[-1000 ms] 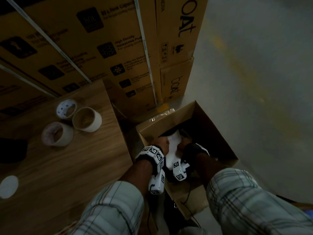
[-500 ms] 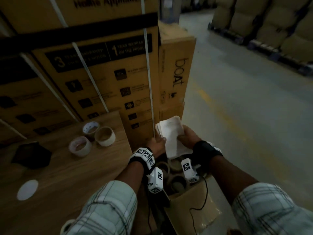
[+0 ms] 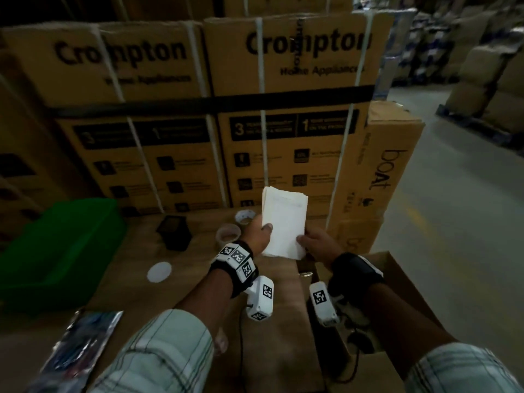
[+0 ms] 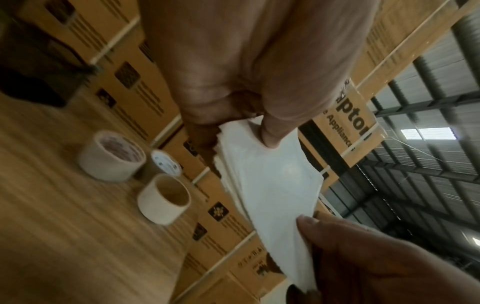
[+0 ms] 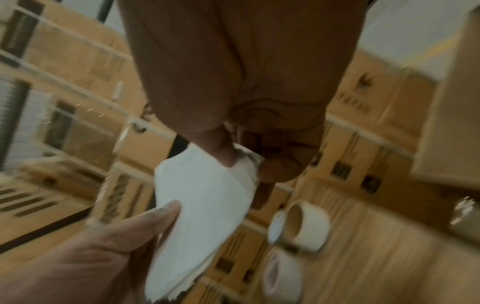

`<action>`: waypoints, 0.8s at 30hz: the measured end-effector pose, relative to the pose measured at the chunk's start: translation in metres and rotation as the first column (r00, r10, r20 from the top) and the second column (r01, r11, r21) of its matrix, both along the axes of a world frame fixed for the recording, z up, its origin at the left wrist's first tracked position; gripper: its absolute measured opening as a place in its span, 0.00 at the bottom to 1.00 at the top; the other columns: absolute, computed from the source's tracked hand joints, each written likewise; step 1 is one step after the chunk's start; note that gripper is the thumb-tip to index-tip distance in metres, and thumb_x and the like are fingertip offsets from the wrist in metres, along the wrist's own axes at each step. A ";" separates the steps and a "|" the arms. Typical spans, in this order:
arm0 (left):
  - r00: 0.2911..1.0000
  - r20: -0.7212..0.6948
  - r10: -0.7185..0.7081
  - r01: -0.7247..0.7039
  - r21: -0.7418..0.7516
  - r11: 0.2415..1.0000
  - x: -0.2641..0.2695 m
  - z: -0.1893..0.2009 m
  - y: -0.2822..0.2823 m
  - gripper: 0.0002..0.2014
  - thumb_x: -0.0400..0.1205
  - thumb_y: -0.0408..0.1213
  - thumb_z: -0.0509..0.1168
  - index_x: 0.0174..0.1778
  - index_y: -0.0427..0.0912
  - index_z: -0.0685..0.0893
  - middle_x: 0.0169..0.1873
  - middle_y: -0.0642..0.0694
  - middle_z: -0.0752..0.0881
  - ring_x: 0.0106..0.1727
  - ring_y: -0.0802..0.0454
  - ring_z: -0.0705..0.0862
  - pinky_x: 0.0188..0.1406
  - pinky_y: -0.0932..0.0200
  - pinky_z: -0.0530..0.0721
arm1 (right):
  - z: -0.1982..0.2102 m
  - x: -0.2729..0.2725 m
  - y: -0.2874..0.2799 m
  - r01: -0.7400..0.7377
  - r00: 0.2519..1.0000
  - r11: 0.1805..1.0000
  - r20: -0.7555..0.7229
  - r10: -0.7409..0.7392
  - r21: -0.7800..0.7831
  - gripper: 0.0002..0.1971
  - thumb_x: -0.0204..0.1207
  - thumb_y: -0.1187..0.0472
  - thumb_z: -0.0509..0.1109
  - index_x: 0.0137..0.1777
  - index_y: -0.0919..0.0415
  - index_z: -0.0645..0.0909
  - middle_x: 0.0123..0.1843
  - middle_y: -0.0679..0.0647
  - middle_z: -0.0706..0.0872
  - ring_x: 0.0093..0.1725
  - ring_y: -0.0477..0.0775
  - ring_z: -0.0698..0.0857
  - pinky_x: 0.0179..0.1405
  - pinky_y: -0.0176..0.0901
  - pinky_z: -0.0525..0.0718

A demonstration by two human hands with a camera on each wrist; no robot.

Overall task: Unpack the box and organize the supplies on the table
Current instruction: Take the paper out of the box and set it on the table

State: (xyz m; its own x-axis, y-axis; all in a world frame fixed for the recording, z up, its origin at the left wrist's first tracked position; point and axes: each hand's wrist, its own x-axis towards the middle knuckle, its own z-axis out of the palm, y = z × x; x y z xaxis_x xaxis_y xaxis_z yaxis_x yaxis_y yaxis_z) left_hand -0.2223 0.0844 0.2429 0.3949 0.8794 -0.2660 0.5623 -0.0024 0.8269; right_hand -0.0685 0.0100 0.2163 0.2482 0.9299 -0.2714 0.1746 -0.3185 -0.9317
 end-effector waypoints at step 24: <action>0.922 -0.353 0.161 -0.185 -0.035 0.982 -0.348 -0.106 -0.014 0.15 0.83 0.38 0.60 0.64 0.38 0.80 0.60 0.39 0.85 0.59 0.38 0.84 0.54 0.53 0.84 | -0.069 -0.339 0.017 -0.206 0.934 0.938 0.230 0.273 -0.277 0.17 0.78 0.68 0.62 0.67 0.68 0.74 0.57 0.61 0.84 0.34 0.55 0.86 0.26 0.40 0.87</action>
